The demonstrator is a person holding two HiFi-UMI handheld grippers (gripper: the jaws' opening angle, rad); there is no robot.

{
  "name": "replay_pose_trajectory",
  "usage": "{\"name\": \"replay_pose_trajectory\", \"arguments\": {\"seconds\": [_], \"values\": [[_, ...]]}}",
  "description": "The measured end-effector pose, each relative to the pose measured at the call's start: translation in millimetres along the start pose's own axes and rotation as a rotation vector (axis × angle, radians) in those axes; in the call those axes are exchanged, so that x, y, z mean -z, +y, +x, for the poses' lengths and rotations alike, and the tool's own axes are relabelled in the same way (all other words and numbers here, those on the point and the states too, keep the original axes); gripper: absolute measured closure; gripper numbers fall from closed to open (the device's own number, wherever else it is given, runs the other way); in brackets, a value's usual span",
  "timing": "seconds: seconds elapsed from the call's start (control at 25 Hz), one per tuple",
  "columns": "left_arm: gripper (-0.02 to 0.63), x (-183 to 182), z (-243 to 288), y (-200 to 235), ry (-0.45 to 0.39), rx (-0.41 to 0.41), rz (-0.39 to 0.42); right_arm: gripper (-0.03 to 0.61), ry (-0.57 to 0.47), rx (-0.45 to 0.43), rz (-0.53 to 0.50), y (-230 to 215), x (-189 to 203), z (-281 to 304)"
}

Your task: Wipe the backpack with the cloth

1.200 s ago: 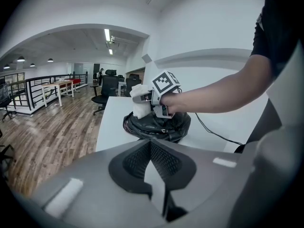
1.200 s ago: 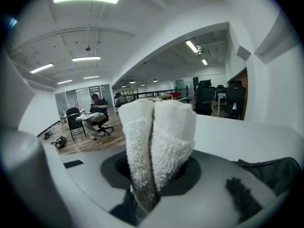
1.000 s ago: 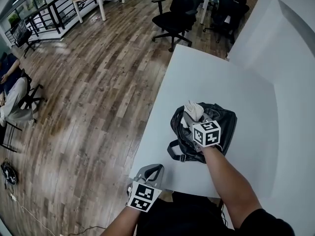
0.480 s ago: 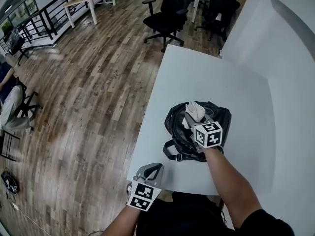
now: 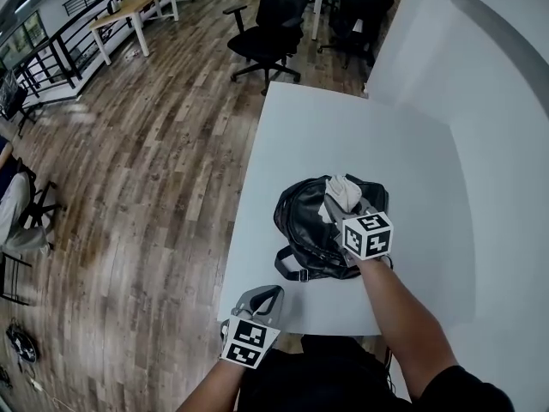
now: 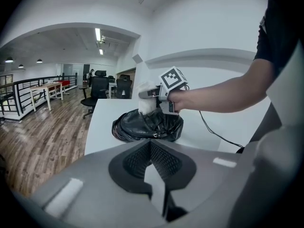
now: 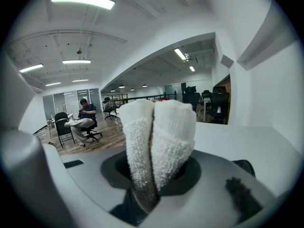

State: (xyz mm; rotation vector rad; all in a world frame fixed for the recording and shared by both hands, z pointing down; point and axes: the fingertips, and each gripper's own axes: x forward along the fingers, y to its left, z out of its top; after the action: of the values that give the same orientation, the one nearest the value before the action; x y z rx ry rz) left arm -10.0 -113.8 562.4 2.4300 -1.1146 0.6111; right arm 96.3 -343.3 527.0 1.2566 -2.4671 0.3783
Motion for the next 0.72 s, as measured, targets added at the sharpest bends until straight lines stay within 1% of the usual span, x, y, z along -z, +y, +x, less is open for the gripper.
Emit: {"name": "replay_pose_trajectory", "arguments": {"seconds": [0.24,0.32,0.48,0.56,0.72], "values": [[0.607,-6,3,-6,-0.004,0.031,0.028,0.477,-0.036,0.032,0.0,-11,-13,-24],[0.607,-6,3,-9,-0.005,0.046,0.014,0.477,-0.042,0.046,-0.005,-15,-16,-34],[0.607,-8,3,-13,-0.013,0.074,-0.04,0.477,-0.052,0.085,0.009,-29,-16,-51],[0.607,-10,4,-14,-0.018,0.077,-0.042,0.477,-0.058,0.104,0.019,-36,-13,-58],[0.607,-13,4,-18,-0.016,0.088,-0.017,0.477,-0.073,0.138,0.031,-48,-14,-74]]}}
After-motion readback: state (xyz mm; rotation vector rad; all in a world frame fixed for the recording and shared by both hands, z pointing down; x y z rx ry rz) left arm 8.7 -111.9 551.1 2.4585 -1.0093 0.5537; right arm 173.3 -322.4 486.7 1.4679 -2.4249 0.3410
